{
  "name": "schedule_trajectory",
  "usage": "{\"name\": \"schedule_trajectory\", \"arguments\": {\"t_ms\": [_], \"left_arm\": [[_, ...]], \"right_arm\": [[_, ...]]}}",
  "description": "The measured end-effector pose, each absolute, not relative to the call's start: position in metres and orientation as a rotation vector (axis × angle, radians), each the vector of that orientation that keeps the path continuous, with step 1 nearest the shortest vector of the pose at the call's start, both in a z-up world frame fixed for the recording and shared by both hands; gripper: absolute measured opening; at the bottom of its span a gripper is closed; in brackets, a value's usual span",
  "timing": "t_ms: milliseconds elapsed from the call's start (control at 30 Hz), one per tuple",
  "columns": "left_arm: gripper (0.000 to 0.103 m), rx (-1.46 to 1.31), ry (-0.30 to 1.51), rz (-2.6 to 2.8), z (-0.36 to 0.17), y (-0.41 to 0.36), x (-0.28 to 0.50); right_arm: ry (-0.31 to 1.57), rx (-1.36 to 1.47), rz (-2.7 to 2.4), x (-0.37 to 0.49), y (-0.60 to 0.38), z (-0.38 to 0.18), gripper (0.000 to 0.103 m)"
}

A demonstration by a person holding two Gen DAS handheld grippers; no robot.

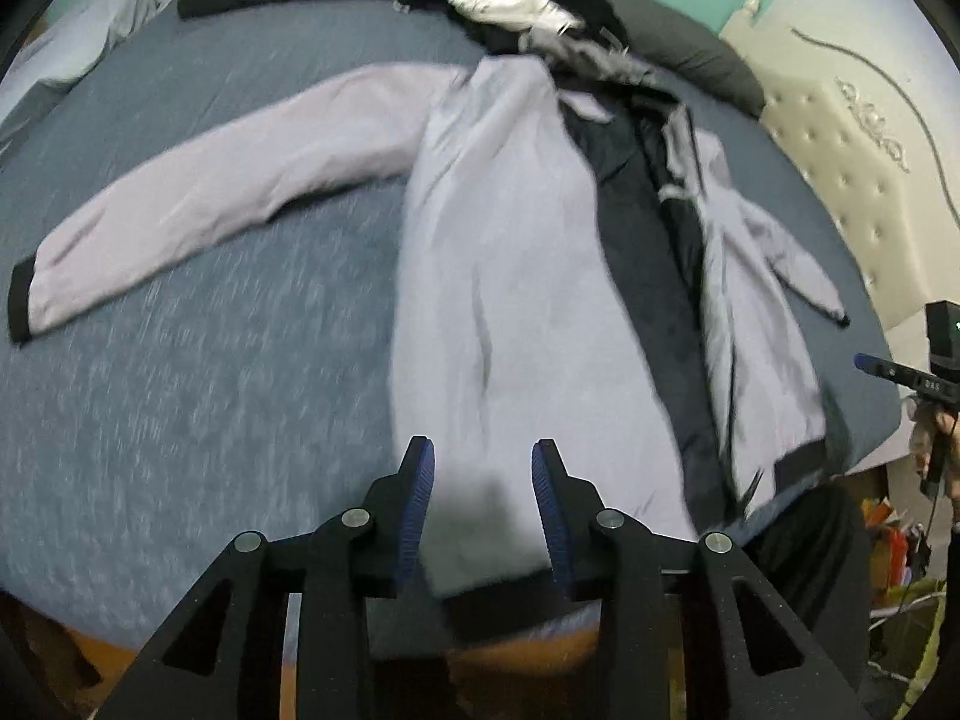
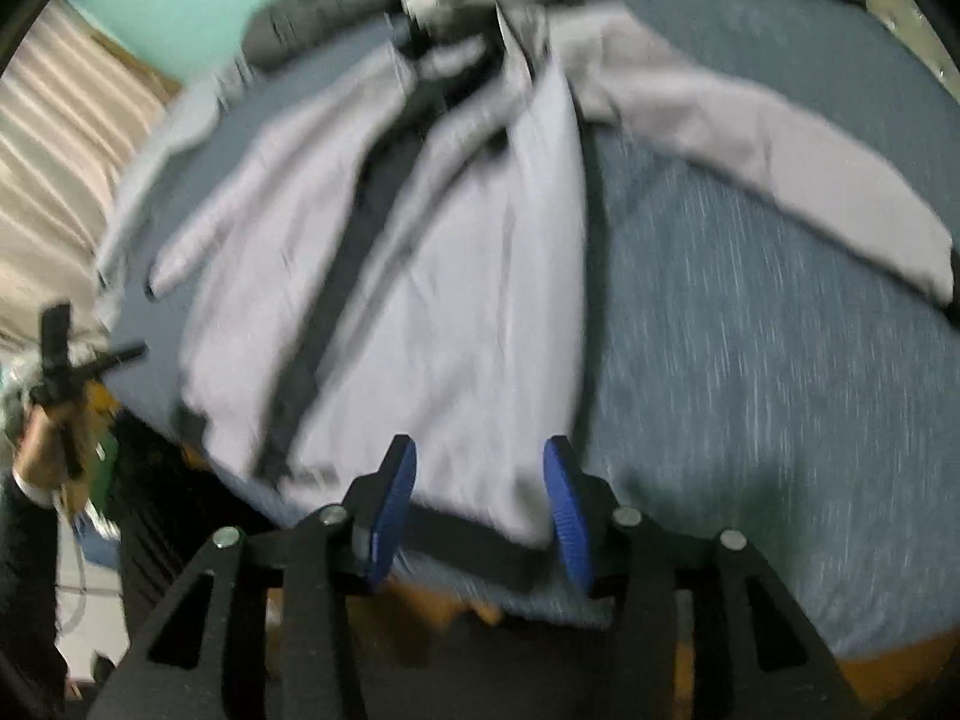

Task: Fold clothes

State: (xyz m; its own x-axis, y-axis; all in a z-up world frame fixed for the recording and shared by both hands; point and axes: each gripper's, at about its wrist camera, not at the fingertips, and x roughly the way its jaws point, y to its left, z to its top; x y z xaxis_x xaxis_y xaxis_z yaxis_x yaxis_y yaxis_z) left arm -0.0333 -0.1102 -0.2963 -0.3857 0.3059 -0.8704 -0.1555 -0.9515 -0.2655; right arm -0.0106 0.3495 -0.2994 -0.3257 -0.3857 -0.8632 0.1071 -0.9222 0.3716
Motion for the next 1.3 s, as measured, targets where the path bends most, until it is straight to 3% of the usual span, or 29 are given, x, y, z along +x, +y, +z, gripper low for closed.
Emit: {"name": "schedule_trajectory", "arguments": {"t_ms": [100,433,733,1000,1167,1300], "left_arm": [[0.050,-1.509,-0.205,2.442,-0.299,-0.091,-0.049],[0.053,-1.403,-0.300,2.505,-0.316,-0.065,-0.106],[0.054,-1.320,-0.317,2.562,-0.343,-0.058,-0.137],[0.054,-1.251,-0.435,2.570,-0.372,-0.068,-0.133],[0.054,-1.227,-0.439,2.577,-0.376,-0.070,-0.132],[0.054,-1.224,-0.445,2.563,-0.381,-0.071,-0.131]], "right_arm": [[-0.444,1.528,-2.336,-0.036,0.344,-0.292,0.049],[-0.715,1.471,-2.379,-0.126,0.329,-0.329,0.053],[-0.798,1.423,-2.440,-0.177,0.327,-0.351,0.054],[-0.760,1.443,-2.460,-0.208,0.318,-0.371,0.053],[-0.685,1.417,-2.485,-0.219,0.298,-0.369,0.023],[-0.611,1.390,-2.509,-0.227,0.280,-0.366,0.010]]}}
